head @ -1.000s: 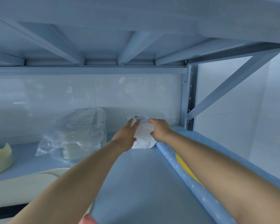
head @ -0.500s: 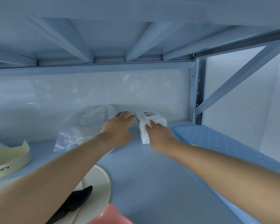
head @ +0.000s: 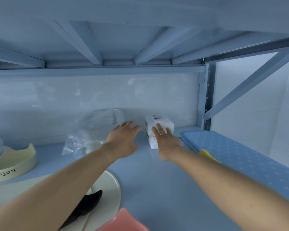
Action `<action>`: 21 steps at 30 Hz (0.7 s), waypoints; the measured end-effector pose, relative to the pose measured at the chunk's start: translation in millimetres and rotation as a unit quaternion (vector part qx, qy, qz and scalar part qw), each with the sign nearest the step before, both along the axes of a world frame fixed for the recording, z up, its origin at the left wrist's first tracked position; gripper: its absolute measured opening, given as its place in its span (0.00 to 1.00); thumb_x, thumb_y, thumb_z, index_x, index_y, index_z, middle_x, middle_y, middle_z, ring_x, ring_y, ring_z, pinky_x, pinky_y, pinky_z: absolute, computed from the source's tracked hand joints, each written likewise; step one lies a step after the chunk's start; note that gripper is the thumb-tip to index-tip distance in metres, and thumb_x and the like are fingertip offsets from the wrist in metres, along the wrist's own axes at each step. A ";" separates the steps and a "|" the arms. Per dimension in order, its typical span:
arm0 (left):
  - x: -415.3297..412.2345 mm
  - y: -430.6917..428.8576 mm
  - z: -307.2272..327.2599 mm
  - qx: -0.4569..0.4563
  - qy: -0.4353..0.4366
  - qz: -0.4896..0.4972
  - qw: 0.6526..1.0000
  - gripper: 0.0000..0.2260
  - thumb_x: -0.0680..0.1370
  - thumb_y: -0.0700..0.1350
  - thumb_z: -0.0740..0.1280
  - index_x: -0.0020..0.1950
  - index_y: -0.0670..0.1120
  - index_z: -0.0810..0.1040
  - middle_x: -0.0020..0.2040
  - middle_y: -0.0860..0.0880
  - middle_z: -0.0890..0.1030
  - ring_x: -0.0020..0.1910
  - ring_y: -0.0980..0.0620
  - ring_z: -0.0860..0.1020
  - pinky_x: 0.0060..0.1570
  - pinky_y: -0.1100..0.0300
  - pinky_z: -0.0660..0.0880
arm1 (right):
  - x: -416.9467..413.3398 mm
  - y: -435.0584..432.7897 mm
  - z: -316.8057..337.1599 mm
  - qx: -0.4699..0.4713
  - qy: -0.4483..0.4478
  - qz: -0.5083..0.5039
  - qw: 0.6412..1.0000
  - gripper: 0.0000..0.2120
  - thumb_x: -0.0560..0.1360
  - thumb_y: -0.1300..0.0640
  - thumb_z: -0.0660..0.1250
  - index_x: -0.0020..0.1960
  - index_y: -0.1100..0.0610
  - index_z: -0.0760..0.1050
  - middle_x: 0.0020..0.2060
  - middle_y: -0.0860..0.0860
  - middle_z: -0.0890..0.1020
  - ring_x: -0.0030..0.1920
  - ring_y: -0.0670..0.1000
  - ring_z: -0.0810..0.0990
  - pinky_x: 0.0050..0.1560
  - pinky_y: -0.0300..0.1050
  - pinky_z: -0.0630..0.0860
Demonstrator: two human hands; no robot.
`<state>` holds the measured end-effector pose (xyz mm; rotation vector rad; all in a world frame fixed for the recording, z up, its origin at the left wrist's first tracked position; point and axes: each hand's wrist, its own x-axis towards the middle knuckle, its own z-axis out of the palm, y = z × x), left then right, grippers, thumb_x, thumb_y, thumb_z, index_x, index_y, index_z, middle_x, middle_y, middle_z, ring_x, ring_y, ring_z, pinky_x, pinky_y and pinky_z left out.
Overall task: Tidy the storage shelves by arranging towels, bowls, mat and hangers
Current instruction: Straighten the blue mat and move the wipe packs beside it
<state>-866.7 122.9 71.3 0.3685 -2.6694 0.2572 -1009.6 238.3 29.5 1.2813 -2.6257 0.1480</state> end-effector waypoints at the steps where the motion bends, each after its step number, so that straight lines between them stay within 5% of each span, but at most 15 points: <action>1: 2.1 -2.9 -0.3 0.003 -0.004 0.006 1.000 0.26 0.75 0.50 0.64 0.72 0.52 0.61 0.70 0.52 0.63 0.70 0.51 0.61 0.65 0.55 0.65 | -2.2 0.5 -0.9 -0.004 -0.006 0.008 1.000 0.44 0.70 0.64 0.63 0.75 0.49 0.38 0.75 0.44 0.38 0.74 0.58 0.49 0.46 0.50 0.72; 5: 7.9 -8.5 -1.8 0.025 -0.008 0.010 1.000 0.26 0.74 0.51 0.64 0.71 0.52 0.63 0.70 0.52 0.63 0.69 0.50 0.63 0.65 0.55 0.66 | -3.4 1.4 0.3 -0.009 -0.016 0.014 1.000 0.44 0.69 0.65 0.63 0.75 0.50 0.39 0.75 0.43 0.38 0.73 0.57 0.53 0.44 0.48 0.70; 9: 14.5 -12.3 1.0 0.034 0.024 -0.003 0.999 0.25 0.74 0.51 0.65 0.70 0.53 0.64 0.70 0.53 0.64 0.69 0.50 0.64 0.63 0.55 0.68 | 10.6 -7.8 9.6 -0.095 0.010 0.020 0.995 0.32 0.71 0.62 0.63 0.71 0.57 0.54 0.75 0.49 0.51 0.66 0.57 0.64 0.45 0.49 0.70; 15: 43.4 -36.0 12.2 0.026 0.058 0.018 0.998 0.26 0.73 0.52 0.66 0.71 0.52 0.65 0.71 0.52 0.65 0.69 0.49 0.66 0.65 0.54 0.66 | 48.3 -24.7 32.7 -0.204 -0.053 0.190 0.959 0.25 0.75 0.57 0.61 0.71 0.56 0.61 0.69 0.51 0.65 0.66 0.55 0.69 0.58 0.52 0.73; 21: 73.5 -68.0 13.4 0.013 0.075 0.132 0.988 0.22 0.72 0.58 0.68 0.63 0.54 0.70 0.62 0.53 0.71 0.65 0.49 0.68 0.63 0.44 0.64 | 78.7 -57.4 49.3 -0.192 -0.028 0.283 0.939 0.25 0.74 0.56 0.66 0.69 0.59 0.66 0.68 0.53 0.69 0.68 0.53 0.67 0.65 0.45 0.65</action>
